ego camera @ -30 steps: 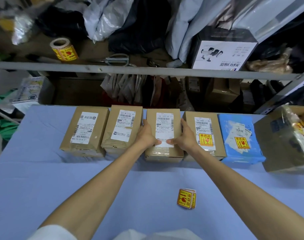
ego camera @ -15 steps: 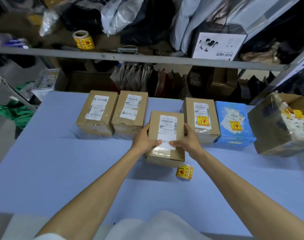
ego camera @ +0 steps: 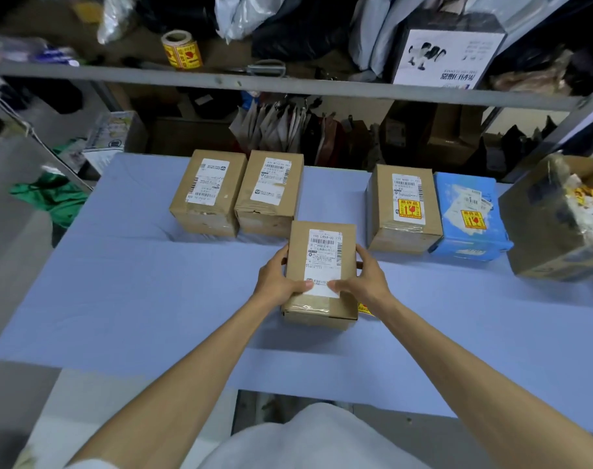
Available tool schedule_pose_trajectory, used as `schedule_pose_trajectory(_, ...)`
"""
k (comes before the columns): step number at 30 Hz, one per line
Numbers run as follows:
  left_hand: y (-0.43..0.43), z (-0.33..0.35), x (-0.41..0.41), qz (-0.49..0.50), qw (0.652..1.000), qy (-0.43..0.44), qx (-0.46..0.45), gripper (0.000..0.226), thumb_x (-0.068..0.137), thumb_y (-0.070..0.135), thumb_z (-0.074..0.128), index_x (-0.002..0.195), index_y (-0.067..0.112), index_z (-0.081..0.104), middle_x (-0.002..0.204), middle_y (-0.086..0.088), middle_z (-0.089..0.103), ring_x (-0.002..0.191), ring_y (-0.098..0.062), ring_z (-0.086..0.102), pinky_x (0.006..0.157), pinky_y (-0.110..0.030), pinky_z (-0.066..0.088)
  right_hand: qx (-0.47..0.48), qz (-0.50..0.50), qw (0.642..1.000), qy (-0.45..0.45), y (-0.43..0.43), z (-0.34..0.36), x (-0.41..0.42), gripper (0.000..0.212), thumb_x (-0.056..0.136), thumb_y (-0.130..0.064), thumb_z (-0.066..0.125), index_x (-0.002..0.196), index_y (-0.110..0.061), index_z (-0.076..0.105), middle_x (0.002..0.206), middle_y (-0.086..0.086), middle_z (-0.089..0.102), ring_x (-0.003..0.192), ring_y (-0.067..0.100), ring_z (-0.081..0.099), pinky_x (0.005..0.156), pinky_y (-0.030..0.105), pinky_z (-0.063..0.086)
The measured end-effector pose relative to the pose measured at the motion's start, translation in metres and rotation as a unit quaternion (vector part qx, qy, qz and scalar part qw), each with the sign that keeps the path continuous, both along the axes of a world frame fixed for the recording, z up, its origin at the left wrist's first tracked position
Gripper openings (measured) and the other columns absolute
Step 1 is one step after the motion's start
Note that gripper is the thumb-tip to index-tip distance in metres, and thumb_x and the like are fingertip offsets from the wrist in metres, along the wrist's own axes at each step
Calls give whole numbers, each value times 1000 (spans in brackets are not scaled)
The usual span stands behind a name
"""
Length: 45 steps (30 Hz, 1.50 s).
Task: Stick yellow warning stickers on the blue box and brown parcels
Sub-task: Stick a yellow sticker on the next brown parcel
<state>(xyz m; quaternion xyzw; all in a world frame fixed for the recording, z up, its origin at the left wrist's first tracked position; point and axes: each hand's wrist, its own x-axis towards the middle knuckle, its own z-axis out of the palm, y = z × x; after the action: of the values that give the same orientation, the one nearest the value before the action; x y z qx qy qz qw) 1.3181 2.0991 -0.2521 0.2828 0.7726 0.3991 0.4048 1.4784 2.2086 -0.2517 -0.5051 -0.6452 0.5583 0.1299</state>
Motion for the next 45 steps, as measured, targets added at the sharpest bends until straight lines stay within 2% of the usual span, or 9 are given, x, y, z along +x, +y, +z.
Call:
schedule_pose_trajectory(4, -9, -9, 2, -15, 1000, -4, -6, 93, 66, 18, 85, 144, 28, 36, 116, 14, 48, 108, -7, 46, 88, -23, 38, 6, 20, 1000, 6, -9, -9, 6, 89, 65, -12, 85, 139, -23, 39, 117, -6, 55, 107, 16, 55, 86, 35, 53)
schedule_pose_trajectory(6, -11, -11, 2, -21, 1000, -2, -4, 91, 67, 20, 85, 143, 29, 36, 116, 16, 48, 107, -5, 46, 88, -22, 38, 19, 26, 999, 15, -12, -9, 9, 81, 67, -15, 84, 135, -27, 42, 113, -10, 55, 98, 9, 58, 75, 24, 51)
schedule_pose_trajectory(11, -19, -12, 3, -21, 1000, -12, 1, 88, 67, 22, 85, 140, 39, 38, 94, 41, 47, 98, 0, 52, 66, -3, 37, 13, 22, 999, 23, -18, -9, 15, 81, 69, -18, 84, 138, -25, 42, 99, -27, 49, 89, 1, 54, 63, 13, 44)
schedule_pose_trajectory(20, -23, -14, 13, -2, 1000, -26, 1, 81, 71, 18, 82, 139, 32, 41, 100, 25, 52, 102, -7, 54, 77, -18, 43, 28, 28, 999, 20, -31, -3, 22, 63, 75, -21, 78, 119, -48, 41, 102, -34, 54, 91, -6, 56, 59, 2, 43)
schedule_pose_trajectory(29, -25, -12, 17, 13, 999, -45, 6, 81, 73, 19, 81, 140, 33, 39, 114, 19, 50, 106, -10, 54, 83, -21, 43, 27, 35, 998, 37, -34, -5, 27, 69, 77, -29, 77, 121, -57, 32, 107, -39, 49, 101, 2, 55, 67, 9, 44)
schedule_pose_trajectory(34, -24, -10, 19, 33, 999, -36, 3, 81, 73, 14, 81, 141, 29, 40, 126, 12, 54, 114, -16, 57, 84, -23, 43, 20, 47, 998, 29, -30, -11, 35, 73, 78, -33, 77, 137, -45, 37, 115, -32, 51, 102, -2, 56, 72, 11, 47)
schedule_pose_trajectory(36, -22, -10, 20, 45, 998, -33, 0, 82, 72, 12, 81, 141, 27, 40, 134, 6, 53, 115, -18, 57, 86, -23, 44, 14, 0, 1000, 15, -23, -17, 46, 62, 83, -38, 71, 139, -30, 45, 120, -15, 59, 102, 4, 60, 72, 12, 50)
schedule_pose_trajectory(40, -20, -10, 20, 58, 998, -38, -12, 80, 72, 11, 80, 139, 26, 40, 137, 3, 52, 109, -11, 53, 88, -25, 42, 57, -138, 980, -130, -4, -34, 73, 42, 90, -29, 63, 124, -5, 57, 112, 13, 65, 98, 24, 63, 71, 22, 43)
schedule_pose_trajectory(45, -18, -11, 22, 72, 996, -40, -22, 77, 73, 11, 79, 137, 28, 40, 136, 4, 53, 104, -8, 50, 86, -23, 40, 27, -104, 965, -239, 5, -58, 83, 44, 81, -27, 73, 112, 0, 58, 112, 17, 64, 99, 30, 59, 76, 34, 42)
